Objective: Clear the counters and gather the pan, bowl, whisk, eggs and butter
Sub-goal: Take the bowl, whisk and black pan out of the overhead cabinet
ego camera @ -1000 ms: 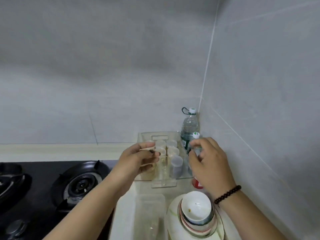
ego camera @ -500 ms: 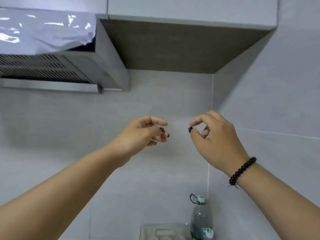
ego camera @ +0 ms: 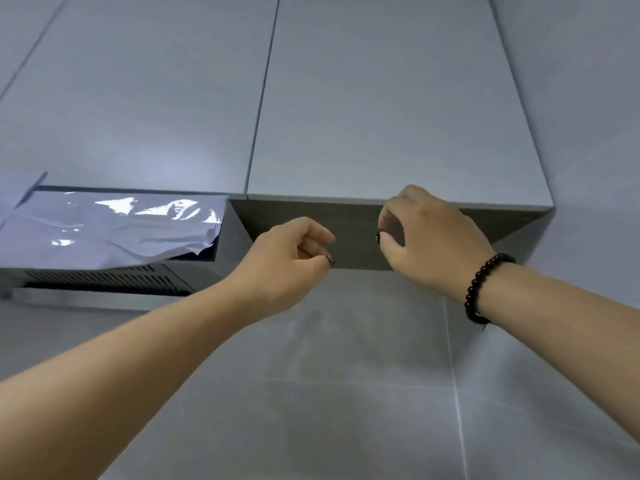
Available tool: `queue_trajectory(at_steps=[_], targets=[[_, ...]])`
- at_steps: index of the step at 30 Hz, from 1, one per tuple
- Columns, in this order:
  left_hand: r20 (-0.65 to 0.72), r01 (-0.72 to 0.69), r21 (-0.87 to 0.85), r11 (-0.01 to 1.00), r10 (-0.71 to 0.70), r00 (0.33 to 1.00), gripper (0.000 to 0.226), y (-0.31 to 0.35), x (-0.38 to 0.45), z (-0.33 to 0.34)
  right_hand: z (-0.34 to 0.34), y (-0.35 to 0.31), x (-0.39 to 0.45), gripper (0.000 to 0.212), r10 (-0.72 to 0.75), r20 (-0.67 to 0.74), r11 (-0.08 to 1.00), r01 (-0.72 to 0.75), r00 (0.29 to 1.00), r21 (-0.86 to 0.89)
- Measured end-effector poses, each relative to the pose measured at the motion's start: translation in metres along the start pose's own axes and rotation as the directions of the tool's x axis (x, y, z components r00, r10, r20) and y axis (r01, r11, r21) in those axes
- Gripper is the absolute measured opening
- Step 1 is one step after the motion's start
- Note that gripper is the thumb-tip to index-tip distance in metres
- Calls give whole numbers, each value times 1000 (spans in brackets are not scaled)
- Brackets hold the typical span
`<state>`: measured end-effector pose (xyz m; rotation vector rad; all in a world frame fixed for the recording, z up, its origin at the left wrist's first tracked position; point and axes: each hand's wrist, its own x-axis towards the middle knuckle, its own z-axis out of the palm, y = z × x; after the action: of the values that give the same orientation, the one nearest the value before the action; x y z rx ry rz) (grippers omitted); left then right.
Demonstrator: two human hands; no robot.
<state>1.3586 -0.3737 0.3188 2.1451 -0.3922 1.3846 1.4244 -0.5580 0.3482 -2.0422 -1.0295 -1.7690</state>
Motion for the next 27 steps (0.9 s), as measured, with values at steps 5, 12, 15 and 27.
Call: queue_trajectory(at_steps=[5, 12, 15, 27], targets=[[-27, -224, 405, 887, 256, 966, 31, 3, 36, -23, 8, -6, 47, 19, -77, -76, 994, 71, 994, -81], [29, -266, 741, 617, 366, 930, 38, -6, 82, -47, 28, -10, 87, 28, -154, -108, 975, 133, 982, -180], [36, -277, 808, 520, 426, 904, 40, -4, 95, -53, 32, -12, 96, 31, -188, -124, 965, 159, 974, -209], [214, -310, 948, 73, 575, 790, 42, 8, 96, -62, 4, -21, 102, 32, -364, 62, 791, 343, 929, -506]])
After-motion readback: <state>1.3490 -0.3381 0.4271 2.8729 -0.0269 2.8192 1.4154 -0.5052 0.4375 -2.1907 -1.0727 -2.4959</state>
